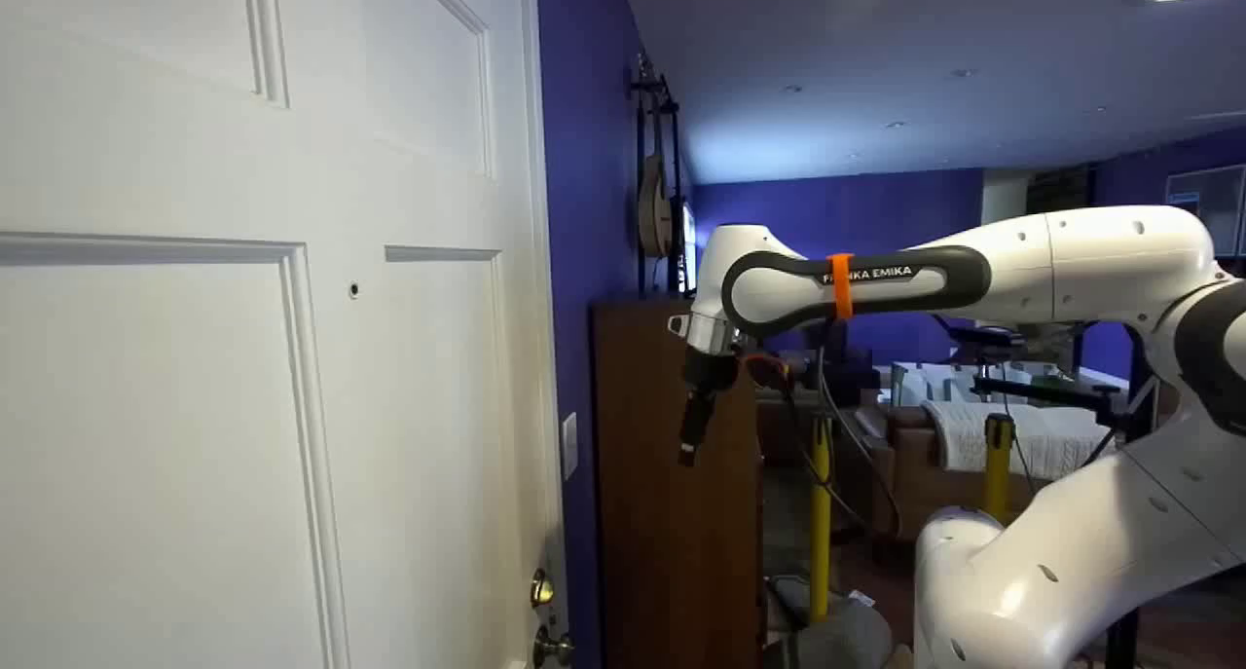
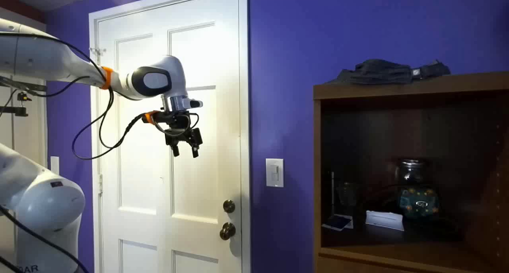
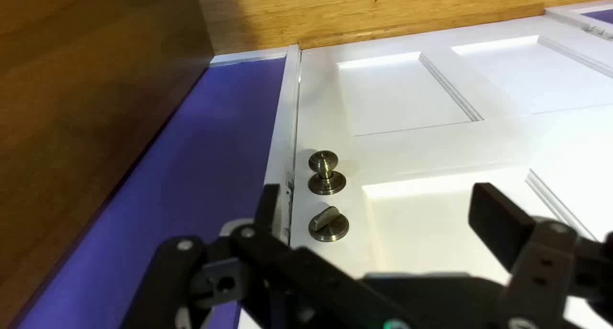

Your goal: Remove the half cap from the cabinet top and hang it on the door coat hanging hook

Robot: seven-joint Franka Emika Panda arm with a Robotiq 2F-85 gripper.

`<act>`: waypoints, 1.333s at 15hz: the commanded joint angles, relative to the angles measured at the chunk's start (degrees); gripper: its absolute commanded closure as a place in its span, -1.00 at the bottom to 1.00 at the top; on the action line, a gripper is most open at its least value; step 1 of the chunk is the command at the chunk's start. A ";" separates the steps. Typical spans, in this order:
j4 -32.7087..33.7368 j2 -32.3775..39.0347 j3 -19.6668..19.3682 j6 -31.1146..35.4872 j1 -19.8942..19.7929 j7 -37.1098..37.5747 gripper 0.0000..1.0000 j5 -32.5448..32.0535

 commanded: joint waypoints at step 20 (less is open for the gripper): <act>20.63 12.29 -6.62 4.95 -11.81 15.47 -1.00 1.67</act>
